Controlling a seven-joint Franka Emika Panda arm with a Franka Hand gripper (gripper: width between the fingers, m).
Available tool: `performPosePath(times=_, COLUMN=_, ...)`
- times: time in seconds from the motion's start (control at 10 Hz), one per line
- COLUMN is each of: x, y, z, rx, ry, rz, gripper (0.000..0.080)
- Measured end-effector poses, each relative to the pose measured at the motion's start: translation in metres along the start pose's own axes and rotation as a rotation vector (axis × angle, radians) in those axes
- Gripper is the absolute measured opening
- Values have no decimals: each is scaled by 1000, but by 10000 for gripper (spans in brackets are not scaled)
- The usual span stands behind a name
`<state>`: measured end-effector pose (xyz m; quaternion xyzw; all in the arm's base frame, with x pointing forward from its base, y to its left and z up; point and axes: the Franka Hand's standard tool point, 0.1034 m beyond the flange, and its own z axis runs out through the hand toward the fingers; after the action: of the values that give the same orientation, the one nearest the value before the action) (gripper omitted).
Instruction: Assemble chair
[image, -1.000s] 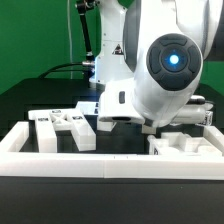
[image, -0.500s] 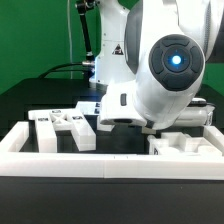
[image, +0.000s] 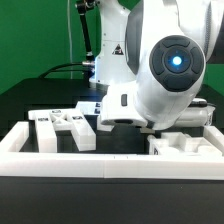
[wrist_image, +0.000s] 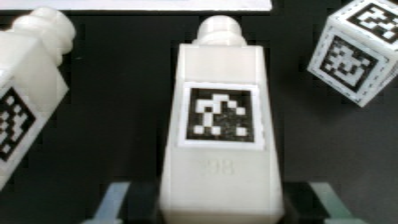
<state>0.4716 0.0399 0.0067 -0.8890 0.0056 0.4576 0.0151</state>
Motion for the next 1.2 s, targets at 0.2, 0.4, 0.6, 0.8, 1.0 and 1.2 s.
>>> performPosePath(times=0.2, x=-2, y=-2, z=-4, rx=-1, ry=4, rz=-3, gripper=288)
performPosePath(times=0.4, x=-13, y=-10, z=-25, rx=0, ry=23, rz=-15, gripper=289)
performPosePath(times=0.6, x=-23, y=-11, z=-48, rx=2, ry=45, rz=-20, gripper=290)
performPosePath(times=0.8, x=-20, y=-11, z=-54, rx=2, ry=89, rz=-21, gripper=290)
performPosePath(times=1.0, x=-13, y=-12, z=-60, rx=4, ry=143, rz=-21, gripper=290)
performPosePath(times=1.2, x=-11, y=-13, z=-69, rx=6, ry=282, rz=-20, gripper=290)
